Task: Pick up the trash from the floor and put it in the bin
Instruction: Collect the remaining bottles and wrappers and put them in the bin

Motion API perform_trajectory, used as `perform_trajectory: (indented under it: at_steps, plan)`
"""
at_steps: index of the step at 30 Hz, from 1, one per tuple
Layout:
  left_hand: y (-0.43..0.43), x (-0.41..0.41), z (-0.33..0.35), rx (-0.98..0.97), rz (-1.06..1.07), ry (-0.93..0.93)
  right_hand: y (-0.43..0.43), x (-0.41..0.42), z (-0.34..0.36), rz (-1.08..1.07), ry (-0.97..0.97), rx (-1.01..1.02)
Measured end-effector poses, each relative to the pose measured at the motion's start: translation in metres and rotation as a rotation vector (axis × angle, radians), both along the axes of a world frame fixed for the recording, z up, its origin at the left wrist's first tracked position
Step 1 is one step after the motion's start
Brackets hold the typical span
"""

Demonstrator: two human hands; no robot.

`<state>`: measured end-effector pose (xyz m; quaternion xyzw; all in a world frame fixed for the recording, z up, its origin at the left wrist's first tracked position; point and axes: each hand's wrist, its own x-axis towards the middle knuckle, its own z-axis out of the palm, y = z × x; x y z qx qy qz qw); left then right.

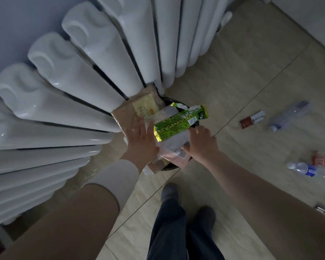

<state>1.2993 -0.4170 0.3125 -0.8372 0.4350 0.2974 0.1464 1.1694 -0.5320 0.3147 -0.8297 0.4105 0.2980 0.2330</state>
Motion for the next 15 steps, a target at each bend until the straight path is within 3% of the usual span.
perform_trajectory:
  at_steps: [8,15]
  plan:
    - [-0.058,-0.072,0.043,-0.054,-0.294,-0.044,-0.039,-0.096,0.034,-0.048,0.044,-0.107]
    - [-0.14,-0.198,0.071,-0.095,-0.481,-0.077,-0.084,-0.231,0.047,-0.162,0.028,-0.237]
